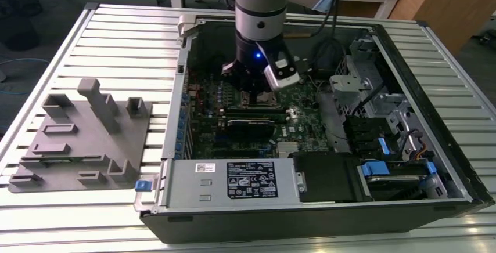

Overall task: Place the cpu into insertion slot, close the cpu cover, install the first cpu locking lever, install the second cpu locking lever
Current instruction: 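Install the second cpu locking lever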

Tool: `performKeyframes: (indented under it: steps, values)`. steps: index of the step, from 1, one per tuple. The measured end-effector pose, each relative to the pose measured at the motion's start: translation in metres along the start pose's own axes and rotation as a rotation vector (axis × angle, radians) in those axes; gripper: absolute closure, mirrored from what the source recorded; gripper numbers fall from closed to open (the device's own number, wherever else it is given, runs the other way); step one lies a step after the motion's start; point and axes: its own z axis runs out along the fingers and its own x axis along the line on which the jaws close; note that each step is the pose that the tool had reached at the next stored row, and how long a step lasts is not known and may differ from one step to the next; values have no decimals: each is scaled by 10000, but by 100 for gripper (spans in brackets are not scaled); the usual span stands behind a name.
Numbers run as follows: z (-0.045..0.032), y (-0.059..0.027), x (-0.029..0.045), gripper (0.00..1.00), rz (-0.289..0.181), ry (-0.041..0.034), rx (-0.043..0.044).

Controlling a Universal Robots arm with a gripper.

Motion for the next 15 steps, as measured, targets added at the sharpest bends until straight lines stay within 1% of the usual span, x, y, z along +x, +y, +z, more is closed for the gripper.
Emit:
performKeyframes:
  steps: [8, 10, 12, 13, 15]
  values:
    - [3, -24, 22, 90, -2, -3, 0]
    - [-13, -24, 22, 90, -2, -2, 1]
    - [-46, -23, 20, 90, -2, -2, 1]
    - [-75, -23, 19, 90, -2, -2, 2]
    - [-97, -23, 18, 90, -2, -2, 2]
